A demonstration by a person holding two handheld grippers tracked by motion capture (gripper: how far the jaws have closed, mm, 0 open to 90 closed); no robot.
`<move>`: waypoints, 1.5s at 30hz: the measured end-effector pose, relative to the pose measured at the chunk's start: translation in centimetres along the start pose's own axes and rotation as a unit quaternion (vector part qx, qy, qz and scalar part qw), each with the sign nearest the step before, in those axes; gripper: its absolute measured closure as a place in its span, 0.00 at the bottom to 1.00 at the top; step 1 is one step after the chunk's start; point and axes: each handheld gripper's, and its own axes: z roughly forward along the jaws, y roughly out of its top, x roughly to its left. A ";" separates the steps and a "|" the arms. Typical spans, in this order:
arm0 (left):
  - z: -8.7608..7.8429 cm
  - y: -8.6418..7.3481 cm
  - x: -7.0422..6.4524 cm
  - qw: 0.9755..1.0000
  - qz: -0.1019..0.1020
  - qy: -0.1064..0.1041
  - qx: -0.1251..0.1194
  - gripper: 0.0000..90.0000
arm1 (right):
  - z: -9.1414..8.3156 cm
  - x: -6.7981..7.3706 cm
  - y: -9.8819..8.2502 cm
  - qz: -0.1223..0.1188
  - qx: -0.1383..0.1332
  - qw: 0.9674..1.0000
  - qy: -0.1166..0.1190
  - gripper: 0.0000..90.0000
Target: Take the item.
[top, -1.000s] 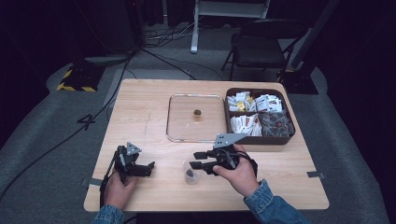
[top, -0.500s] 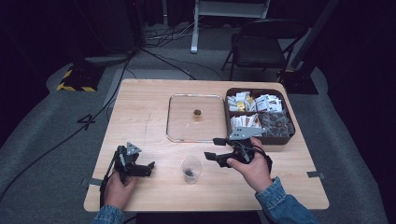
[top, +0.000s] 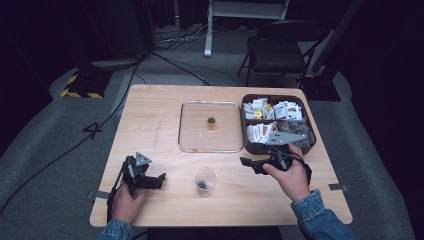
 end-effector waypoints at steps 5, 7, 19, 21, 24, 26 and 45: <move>0.0 0.0 0.0 1.000 0.000 0.000 0.000 0.00 | -1.3 -1.3 -0.6 0.009 0.000 1.000 -0.017 0.28; 0.0 0.0 0.0 1.000 -0.002 0.000 0.000 0.00 | -1.7 -1.7 -0.8 0.012 -0.002 1.000 -0.023 0.27; 0.0 0.0 -0.1 1.000 -0.002 0.000 0.000 0.00 | -4.1 -3.7 -2.1 0.037 -0.004 0.999 -0.040 0.23; 0.0 0.0 -0.1 1.000 -0.002 0.000 -0.001 0.00 | -4.4 -3.9 -2.4 0.044 0.002 0.998 -0.043 0.23; 0.0 0.0 0.0 1.000 -0.002 0.000 0.000 0.00 | -4.7 -4.5 -3.0 0.045 0.012 0.998 -0.048 0.21; 0.0 0.0 -0.1 1.000 -0.002 0.000 0.000 0.00 | -4.8 -4.9 -3.6 0.040 0.021 0.997 -0.057 0.21; 0.0 0.0 -0.1 1.000 -0.002 0.000 0.000 0.00 | -3.7 -8.1 -9.6 0.077 0.088 0.988 -0.098 0.19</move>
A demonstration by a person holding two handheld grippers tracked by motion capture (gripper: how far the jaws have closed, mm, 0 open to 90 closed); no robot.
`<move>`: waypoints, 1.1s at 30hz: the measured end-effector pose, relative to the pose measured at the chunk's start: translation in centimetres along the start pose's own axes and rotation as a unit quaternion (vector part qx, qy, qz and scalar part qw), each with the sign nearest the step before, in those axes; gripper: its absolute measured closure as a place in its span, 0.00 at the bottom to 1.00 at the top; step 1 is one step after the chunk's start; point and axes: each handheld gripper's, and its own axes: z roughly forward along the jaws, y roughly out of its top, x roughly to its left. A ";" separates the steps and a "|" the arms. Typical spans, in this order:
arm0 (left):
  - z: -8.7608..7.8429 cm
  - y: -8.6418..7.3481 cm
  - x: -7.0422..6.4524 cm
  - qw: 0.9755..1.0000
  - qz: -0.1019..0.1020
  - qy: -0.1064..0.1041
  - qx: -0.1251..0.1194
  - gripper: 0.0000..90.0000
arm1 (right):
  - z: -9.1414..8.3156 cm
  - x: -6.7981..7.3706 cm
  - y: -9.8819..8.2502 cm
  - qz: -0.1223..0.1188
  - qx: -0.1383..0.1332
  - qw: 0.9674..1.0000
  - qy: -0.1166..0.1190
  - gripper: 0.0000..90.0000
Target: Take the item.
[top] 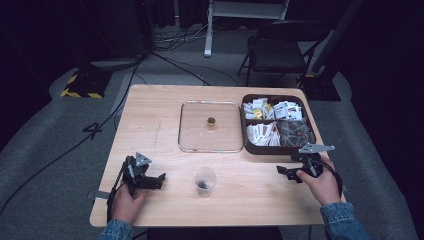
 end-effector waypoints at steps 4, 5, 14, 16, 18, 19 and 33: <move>0.0 0.0 0.0 1.000 0.000 0.000 0.000 0.00 | 0.6 -0.2 -1.0 0.002 0.009 1.000 0.000 0.19; 0.0 0.0 0.0 1.000 0.000 0.000 0.000 0.00 | 0.7 -0.2 -1.2 0.006 0.010 1.000 -0.001 0.19; 0.0 0.0 0.0 1.000 0.000 0.000 0.000 0.00 | 1.5 0.0 -3.1 0.010 -0.003 1.000 0.005 0.20; 0.0 0.0 0.0 1.000 0.000 0.000 0.000 0.00 | 1.7 0.1 -3.3 0.009 -0.011 1.000 0.008 0.20; 0.0 0.0 0.0 1.000 0.000 0.000 0.000 0.00 | 1.7 0.2 -3.6 0.007 -0.019 1.000 0.007 0.20; 0.0 0.0 0.0 1.000 0.000 0.000 0.000 0.00 | 1.8 0.3 -3.7 0.008 -0.022 1.000 0.008 0.20; 0.0 0.0 0.0 1.000 0.001 0.000 0.001 0.00 | 2.4 1.6 -4.0 -0.043 -0.009 0.998 -0.033 0.11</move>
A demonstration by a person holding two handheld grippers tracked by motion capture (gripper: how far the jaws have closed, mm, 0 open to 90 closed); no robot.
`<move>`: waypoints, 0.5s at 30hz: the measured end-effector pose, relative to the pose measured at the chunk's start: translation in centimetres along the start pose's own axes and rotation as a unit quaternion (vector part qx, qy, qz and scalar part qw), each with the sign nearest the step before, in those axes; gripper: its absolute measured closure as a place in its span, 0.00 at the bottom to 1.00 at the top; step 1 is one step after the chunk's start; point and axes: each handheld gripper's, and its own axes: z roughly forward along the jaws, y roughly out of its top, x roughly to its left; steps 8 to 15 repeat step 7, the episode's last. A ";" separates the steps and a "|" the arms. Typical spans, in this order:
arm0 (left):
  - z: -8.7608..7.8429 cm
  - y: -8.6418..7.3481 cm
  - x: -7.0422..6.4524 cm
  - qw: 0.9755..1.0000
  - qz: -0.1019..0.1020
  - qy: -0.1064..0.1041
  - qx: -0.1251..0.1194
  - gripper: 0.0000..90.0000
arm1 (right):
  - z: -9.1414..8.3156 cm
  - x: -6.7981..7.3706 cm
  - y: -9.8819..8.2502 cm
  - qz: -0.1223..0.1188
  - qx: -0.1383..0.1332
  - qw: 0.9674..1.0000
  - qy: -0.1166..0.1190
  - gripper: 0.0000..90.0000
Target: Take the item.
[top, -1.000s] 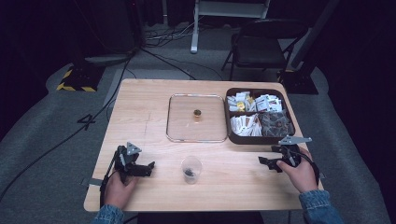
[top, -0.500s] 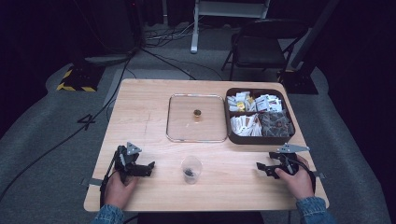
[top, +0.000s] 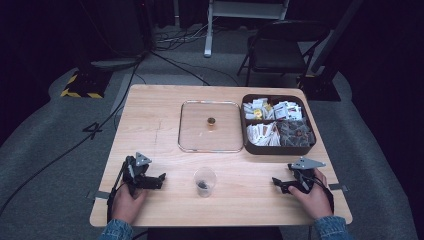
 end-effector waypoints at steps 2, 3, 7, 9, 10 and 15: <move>0.0 0.0 0.0 1.000 0.000 0.000 0.000 0.00 | 0.0 0.0 0.0 0.000 0.000 1.000 0.000 0.11; 0.0 0.0 0.0 1.000 0.000 0.000 0.000 0.00 | 0.0 0.0 0.0 0.000 0.000 1.000 0.000 0.11; 0.0 0.0 0.0 1.000 -0.001 0.000 -0.001 0.00 | 0.0 0.0 0.0 0.000 0.000 1.000 0.000 0.11; 0.0 0.0 0.0 1.000 -0.001 0.000 -0.001 0.00 | 0.0 0.0 0.0 0.000 0.000 1.000 0.000 0.11; 0.0 0.0 0.0 1.000 -0.001 0.000 -0.001 0.00 | 0.0 0.0 0.0 0.000 0.000 1.000 0.000 0.11; 0.0 0.0 0.0 1.000 -0.001 0.000 -0.001 0.00 | 0.0 0.0 0.0 0.000 0.000 1.000 0.000 0.11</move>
